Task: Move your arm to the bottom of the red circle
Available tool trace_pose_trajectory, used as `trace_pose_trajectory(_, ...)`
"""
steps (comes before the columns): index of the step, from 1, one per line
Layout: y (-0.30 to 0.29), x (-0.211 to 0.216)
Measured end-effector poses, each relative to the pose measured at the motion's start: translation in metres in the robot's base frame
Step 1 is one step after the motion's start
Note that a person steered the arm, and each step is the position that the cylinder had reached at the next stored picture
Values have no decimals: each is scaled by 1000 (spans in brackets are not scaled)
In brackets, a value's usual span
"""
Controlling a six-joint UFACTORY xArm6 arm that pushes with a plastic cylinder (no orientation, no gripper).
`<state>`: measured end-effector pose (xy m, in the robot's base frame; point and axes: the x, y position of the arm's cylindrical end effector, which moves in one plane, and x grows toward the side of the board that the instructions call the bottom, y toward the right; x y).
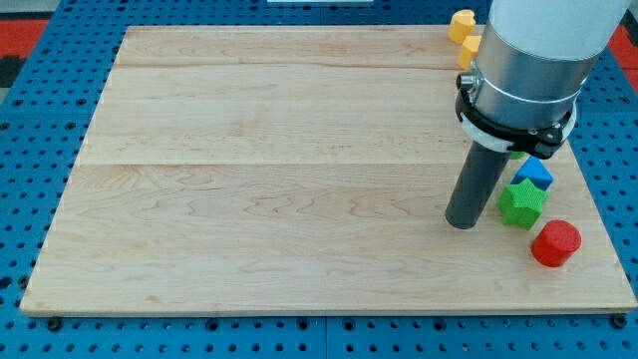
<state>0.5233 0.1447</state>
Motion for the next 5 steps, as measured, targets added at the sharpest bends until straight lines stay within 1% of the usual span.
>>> trace_pose_trajectory(1, -2, -2)
trace_pose_trajectory(2, -13, -46)
trace_pose_trajectory(3, -15, -48)
trace_pose_trajectory(5, -15, 47)
